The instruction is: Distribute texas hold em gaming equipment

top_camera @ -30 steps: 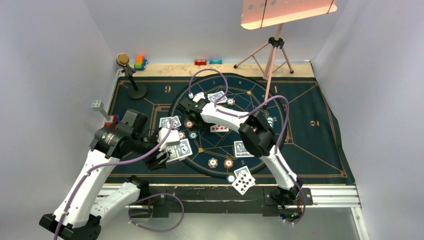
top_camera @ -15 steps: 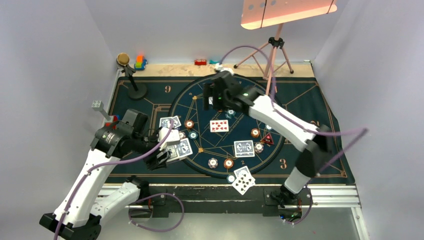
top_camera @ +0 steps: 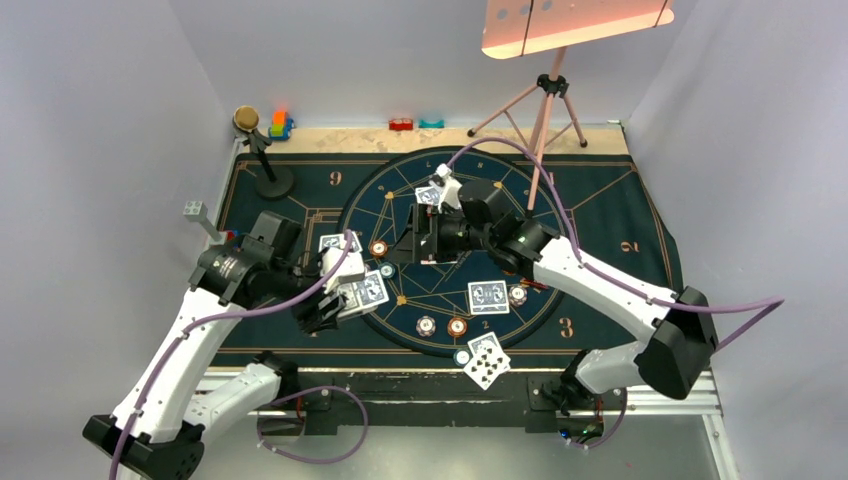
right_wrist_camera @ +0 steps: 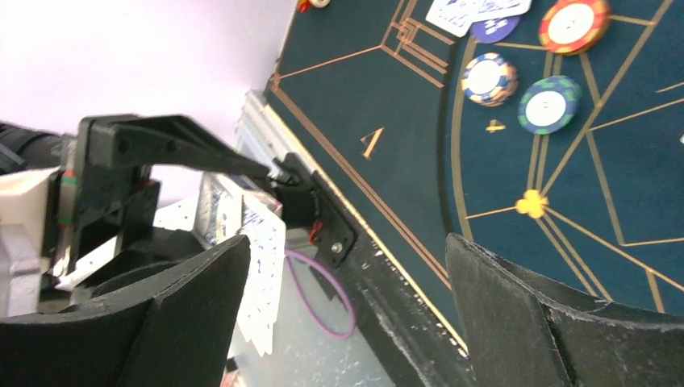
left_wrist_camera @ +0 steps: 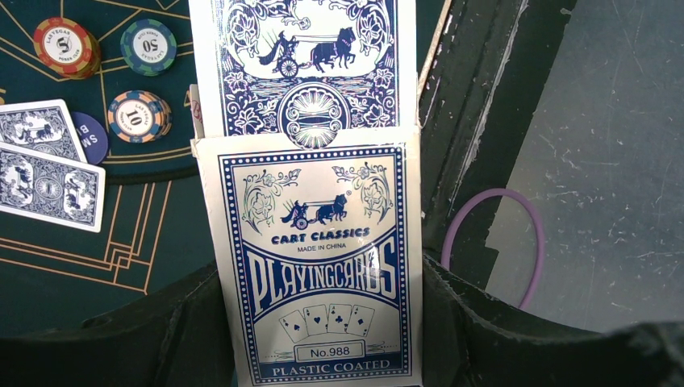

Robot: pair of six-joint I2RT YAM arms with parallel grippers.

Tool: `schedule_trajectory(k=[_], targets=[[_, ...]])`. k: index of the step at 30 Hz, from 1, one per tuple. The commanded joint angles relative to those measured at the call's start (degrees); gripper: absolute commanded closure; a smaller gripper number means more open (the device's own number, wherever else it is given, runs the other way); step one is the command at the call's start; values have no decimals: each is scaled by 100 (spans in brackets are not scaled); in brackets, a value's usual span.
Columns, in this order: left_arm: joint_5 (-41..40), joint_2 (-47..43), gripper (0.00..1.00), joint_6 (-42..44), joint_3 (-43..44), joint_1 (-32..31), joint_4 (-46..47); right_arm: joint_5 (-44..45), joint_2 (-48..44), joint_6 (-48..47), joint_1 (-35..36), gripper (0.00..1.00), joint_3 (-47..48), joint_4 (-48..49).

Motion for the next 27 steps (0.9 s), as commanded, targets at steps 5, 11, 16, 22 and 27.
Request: schedule_trajectory(k=[5,11,16,22,27], targets=[[63,74,100,-135,196,9,357,-898,194,570,447,3,-152,1348],[31,115,100,-157,262,9,418,-859,667,517,685,2,186,1087],[9,111,100,-166,283,9,457,-872,781,414,684,17,298,848],[40,100,100,-176,323,11,442,-908,778,424,685,35,277,726],[40,64,100,-175,337,9,415,-720,638,336,660,45,275,526]])
